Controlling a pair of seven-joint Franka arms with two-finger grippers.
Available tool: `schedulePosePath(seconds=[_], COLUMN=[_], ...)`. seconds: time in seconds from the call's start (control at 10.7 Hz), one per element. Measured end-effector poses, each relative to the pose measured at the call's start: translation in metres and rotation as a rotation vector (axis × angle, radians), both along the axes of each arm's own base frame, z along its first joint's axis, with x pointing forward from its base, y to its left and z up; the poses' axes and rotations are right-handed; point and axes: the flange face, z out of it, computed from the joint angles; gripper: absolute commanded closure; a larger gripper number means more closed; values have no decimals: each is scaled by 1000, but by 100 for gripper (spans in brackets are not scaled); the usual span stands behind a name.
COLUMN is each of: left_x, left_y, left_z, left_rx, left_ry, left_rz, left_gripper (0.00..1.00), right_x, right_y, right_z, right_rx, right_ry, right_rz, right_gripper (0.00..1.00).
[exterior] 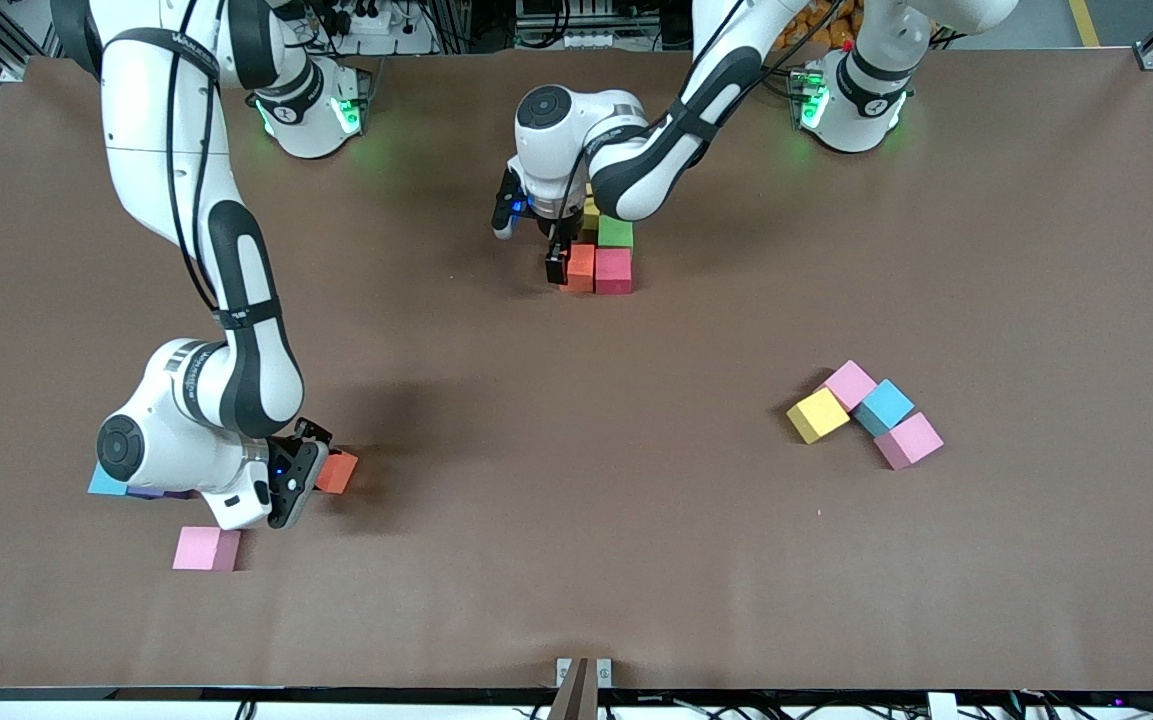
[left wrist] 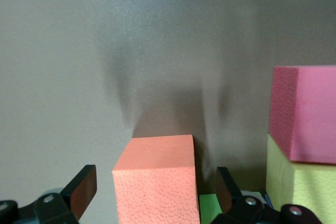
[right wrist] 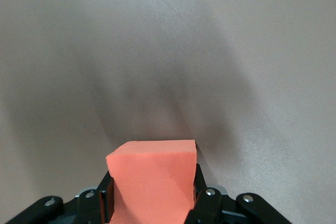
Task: Form number 2 with 11 blocks
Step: 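Release orange with the left gripper while the right gripper lifts the other orange, then carry orange with the right gripper while the left gripper reaches yellow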
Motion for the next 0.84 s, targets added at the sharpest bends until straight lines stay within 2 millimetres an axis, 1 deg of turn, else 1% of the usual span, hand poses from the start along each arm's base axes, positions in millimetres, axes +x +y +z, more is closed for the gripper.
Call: schedulePosePath(seconds=[0.19, 0.28, 0.37, 0.47, 0.56, 0.65, 0.75, 0.84], left_x=[-6, -8, -9, -5, 3, 16, 33, 57], left_y=[-6, -9, -11, -9, -3, 5, 19, 39], left_z=[13, 22, 33, 44, 57, 74, 94, 116], left_rx=[-22, -40, -57, -59, -52, -40, -27, -20], left_ry=[-8, -11, -12, -15, -12, 1, 17, 38], left_rz=[20, 62, 102, 132, 169, 220, 285, 368], left_gripper=[0, 0, 0, 0, 0, 0, 0, 0], right_x=[-2, -3, -4, -5, -6, -9, -13, -21], right_y=[2, 7, 12, 19, 26, 33, 41, 51], right_z=[0, 3, 8, 16, 22, 29, 34, 40], right_rx=[9, 18, 27, 37, 44, 50, 56, 61], right_ry=[27, 52, 82, 111, 124, 131, 140, 145], right_rz=[9, 12, 5, 2, 8, 17, 22, 27], right_gripper=[93, 93, 93, 93, 93, 93, 93, 93])
